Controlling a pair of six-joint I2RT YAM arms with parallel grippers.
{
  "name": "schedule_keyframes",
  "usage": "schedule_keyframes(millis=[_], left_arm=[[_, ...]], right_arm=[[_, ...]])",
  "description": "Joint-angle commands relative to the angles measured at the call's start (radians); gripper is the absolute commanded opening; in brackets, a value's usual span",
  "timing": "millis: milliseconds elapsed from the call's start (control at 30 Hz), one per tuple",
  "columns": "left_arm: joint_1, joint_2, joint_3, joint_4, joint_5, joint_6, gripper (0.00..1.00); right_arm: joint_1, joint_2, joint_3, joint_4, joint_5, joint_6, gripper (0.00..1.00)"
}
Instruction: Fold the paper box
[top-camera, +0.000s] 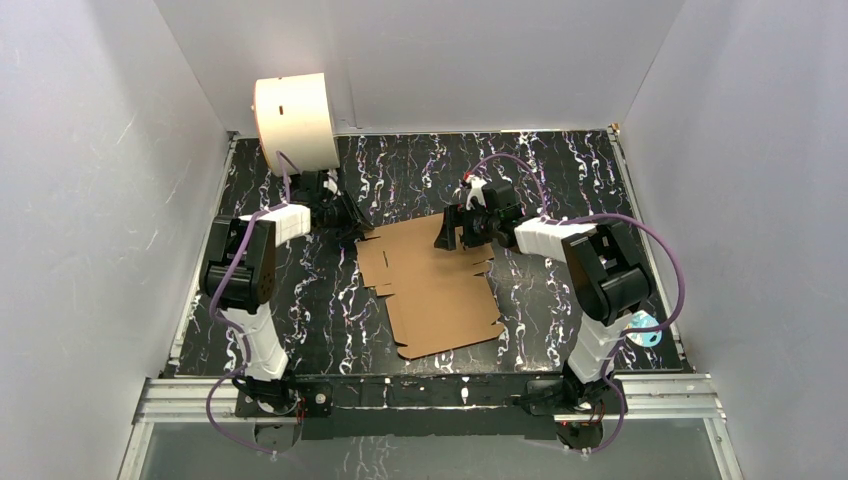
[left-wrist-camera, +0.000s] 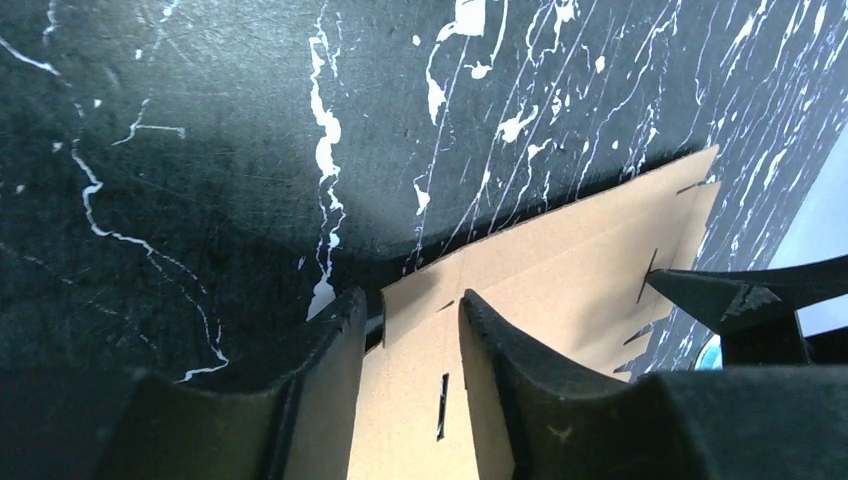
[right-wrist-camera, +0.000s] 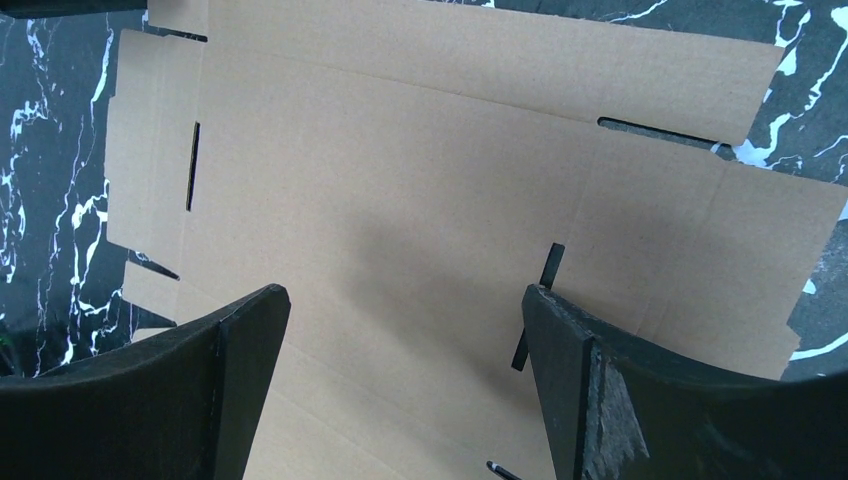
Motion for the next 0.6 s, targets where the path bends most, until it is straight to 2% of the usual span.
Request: schedule_keyframes(millis=[0, 333, 567], left_arm=[[-0.001, 0.009, 0.018, 0.011, 0.056, -0.014, 0.34], [-0.018, -0.020, 0.027, -0.006, 0.041, 0.001, 0.16], [-0.069, -0.028, 0.088, -0.109, -0.097, 0.062, 0.13]], right_arm=[[0.007, 0.012, -0.015, 0.063, -0.011, 0.013, 0.96], [0.019, 0.040, -0.034, 0.085, 0.031, 0.033, 0.95], [0.029, 0.049, -0.034, 0.074, 0.079, 0.035, 0.95]])
